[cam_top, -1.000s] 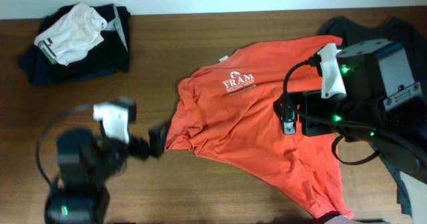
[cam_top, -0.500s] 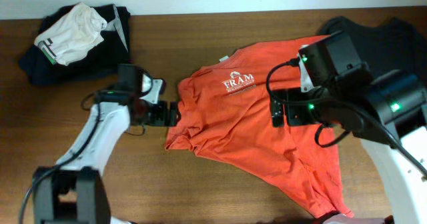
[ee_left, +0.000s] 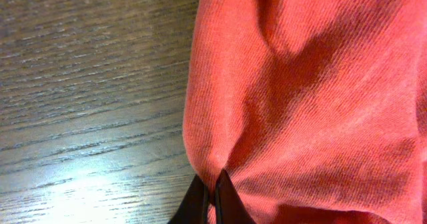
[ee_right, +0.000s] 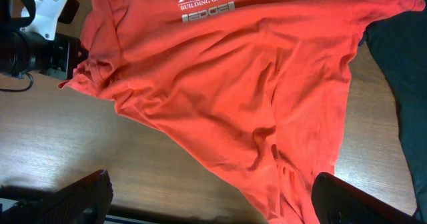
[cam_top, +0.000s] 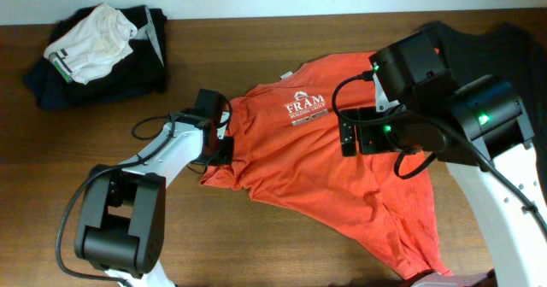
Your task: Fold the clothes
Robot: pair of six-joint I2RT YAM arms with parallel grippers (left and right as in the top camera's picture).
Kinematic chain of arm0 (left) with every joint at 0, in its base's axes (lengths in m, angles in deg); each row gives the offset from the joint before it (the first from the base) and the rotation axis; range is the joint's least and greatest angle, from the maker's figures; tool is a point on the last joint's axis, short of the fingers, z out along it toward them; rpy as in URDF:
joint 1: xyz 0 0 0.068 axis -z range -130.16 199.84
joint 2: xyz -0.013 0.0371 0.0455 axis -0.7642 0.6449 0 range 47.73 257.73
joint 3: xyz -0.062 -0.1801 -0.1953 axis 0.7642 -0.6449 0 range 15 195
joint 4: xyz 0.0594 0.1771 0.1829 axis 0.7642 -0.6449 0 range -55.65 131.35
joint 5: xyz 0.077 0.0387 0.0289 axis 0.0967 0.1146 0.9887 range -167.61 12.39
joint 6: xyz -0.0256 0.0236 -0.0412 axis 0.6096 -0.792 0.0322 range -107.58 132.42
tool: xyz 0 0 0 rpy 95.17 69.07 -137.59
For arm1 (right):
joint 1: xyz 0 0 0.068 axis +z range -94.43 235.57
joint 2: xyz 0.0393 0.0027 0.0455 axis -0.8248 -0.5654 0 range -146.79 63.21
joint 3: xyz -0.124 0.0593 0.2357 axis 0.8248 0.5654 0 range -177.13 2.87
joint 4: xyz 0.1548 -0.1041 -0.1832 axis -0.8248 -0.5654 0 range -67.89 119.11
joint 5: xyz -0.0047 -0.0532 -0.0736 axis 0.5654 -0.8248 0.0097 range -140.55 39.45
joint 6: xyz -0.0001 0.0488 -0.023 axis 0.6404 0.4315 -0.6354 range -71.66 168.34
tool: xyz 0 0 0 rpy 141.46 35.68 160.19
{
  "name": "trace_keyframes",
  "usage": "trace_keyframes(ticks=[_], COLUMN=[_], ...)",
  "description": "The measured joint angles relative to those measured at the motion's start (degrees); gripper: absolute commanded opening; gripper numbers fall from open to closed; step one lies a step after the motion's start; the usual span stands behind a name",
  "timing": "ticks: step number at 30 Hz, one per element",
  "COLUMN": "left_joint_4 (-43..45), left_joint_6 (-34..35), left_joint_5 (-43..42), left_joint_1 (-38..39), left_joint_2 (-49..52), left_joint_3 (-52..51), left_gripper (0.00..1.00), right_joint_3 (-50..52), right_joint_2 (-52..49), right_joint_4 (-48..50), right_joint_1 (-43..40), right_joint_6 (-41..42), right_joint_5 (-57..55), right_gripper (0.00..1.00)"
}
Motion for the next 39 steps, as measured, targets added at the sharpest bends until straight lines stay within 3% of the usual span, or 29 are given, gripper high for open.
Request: trace_keyframes(ticks=[3, 6, 11, 14, 15, 16, 17, 18, 26, 29, 33, 38, 39], left_joint_4=[1.01, 1.27, -1.62, -4.46, -4.44, -4.52, -4.79, -5.42, -5.7, -5.7, -5.84, -5.79, -5.73], left_joint_6=[1.38, 3.13, 11.45, 13.38, 13.81, 14.08, 14.43, 14.4, 14.84, 14.84, 14.84, 14.84, 14.84], left_joint_5=[0.92, 1.62, 4.9, 4.33, 3.52, 1.86, 0.85, 0.11, -6.67, -7.02, -7.23, -7.37, -7.39], left_joint_1=[-1.25, -7.96, -34.75, -41.86, -43.08, -43.69, -43.63, -43.5, -43.25, -43.25, -43.25, -43.25, -43.25], left_joint_2=[0.13, 1.16, 1.73, 1.73, 1.73, 1.73, 1.73, 1.73, 1.75, 1.75, 1.77, 1.77, 1.77], left_joint_3=[0.22, 1.79, 3.93, 6.14, 6.71, 7.02, 7.02, 7.02, 7.02, 7.02, 7.06, 7.06, 7.06], left_gripper=[0.0, 0.0, 0.0, 0.01, 0.11, 0.35, 0.77, 0.99, 0.99, 0.99, 0.99, 0.99, 0.99], right_joint_3=[0.0, 0.0, 0.0, 0.0, 0.02, 0.2, 1.03, 1.95, 18.64, 25.49, 34.82, 42.1, 43.32], right_joint_2=[0.0, 0.0, -0.2, -2.14, -4.15, -5.97, -8.11, -9.57, -25.22, -25.64, -25.66, -25.7, -25.73], right_joint_4=[0.0, -0.02, 0.0, 0.26, 0.37, 0.39, 0.46, 0.52, 5.55, 15.58, 28.24, 38.23, 39.65], right_joint_1=[0.0, 0.0, 0.0, 0.0, 0.0, 0.0, -0.04, -0.2, -2.62, -2.78, -3.87, -3.91, -3.91], right_joint_6=[0.02, 0.02, 0.0, 0.02, 0.02, 0.04, -0.02, 0.0, -0.44, -3.23, -4.92, -5.51, -5.55], right_joint_5=[0.0, 0.02, 0.0, 0.0, -0.02, -0.33, -1.33, -1.92, -2.23, 0.33, 5.07, 6.58, 6.69], right_gripper=[0.99, 0.99, 0.99, 0.99, 0.99, 0.99, 0.99, 0.99, 0.99, 0.89, 0.84, 0.54, 0.37])
